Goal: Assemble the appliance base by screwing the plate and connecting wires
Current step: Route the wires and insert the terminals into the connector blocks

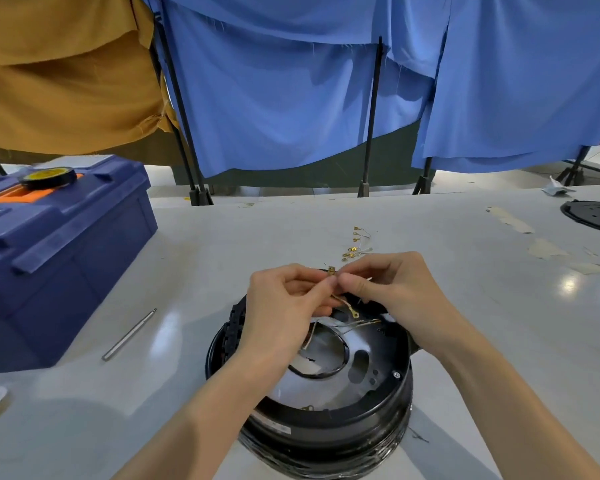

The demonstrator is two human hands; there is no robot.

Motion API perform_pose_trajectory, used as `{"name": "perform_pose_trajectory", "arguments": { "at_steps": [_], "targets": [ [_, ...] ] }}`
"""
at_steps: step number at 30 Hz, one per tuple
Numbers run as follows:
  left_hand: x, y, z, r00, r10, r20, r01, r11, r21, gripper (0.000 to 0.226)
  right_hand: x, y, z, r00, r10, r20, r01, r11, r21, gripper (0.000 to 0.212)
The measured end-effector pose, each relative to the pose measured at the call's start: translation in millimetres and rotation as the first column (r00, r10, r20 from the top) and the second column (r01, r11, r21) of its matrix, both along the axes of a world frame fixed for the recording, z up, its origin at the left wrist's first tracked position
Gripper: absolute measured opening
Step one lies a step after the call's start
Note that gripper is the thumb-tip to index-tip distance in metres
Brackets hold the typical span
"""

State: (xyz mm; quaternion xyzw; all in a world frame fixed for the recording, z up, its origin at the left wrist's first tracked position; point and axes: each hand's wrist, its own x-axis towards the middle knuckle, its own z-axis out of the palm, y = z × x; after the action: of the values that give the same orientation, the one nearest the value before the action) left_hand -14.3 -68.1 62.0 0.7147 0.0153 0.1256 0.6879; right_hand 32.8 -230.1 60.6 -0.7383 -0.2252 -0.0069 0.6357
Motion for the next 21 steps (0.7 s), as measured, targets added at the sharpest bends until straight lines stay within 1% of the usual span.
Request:
{"name": "perform_pose_trajectory", "arguments": {
  "at_steps": [2, 4, 6, 8, 13, 16, 18, 21],
  "targets": [
    [-1.2, 1.3, -1.1, 0.999, 0.032, 0.039, -0.034, 0.998, 0.054, 0.006, -4.3, 8.2, 2.2, 0.999, -0.016, -0.037, 0.017, 0.999, 0.043, 0.021],
    [-2.7, 3.4, -1.7, 0.997, 0.054, 0.061, -0.058, 0.996, 0.074, 0.007, -6.1, 14.7, 1.6, 0.994, -0.006, -0.113, 0.02, 0.993, 0.12, 0.022],
    [-3.7, 8.2, 0.4, 0.997, 0.036, 0.067, -0.042, 0.994, 0.096, 0.004, -6.9, 19.0, 2.2, 0.98, 0.027, -0.196, 0.016, 0.977, 0.213, 0.023],
    [-4.3, 13.4, 2.5, 0.997, -0.005, 0.074, -0.006, 0.989, 0.15, 0.006, -6.1, 21.3, 2.4, 0.964, 0.063, -0.258, 0.01, 0.962, 0.271, 0.023],
    [-10.0, 19.1, 4.4, 0.994, 0.005, 0.105, -0.026, 0.98, 0.199, 0.01, -8.4, 31.4, 3.9, 0.947, 0.121, -0.298, -0.034, 0.959, 0.281, 0.017],
    [-11.8, 28.8, 3.9, 0.996, 0.009, 0.09, -0.028, 0.976, 0.215, 0.012, -10.4, 32.6, 5.5, 0.922, 0.197, -0.332, -0.092, 0.947, 0.306, 0.023],
    [-13.2, 34.6, 4.7, 0.994, 0.023, 0.104, -0.043, 0.979, 0.199, 0.015, -11.9, 32.3, 6.9, 0.909, 0.244, -0.339, -0.137, 0.941, 0.309, 0.028],
    [-15.4, 36.9, 5.7, 0.989, -0.016, 0.145, -0.011, 0.983, 0.181, 0.027, -13.4, 33.3, 8.9, 0.907, 0.269, -0.323, -0.186, 0.946, 0.264, 0.029]
  ]
}}
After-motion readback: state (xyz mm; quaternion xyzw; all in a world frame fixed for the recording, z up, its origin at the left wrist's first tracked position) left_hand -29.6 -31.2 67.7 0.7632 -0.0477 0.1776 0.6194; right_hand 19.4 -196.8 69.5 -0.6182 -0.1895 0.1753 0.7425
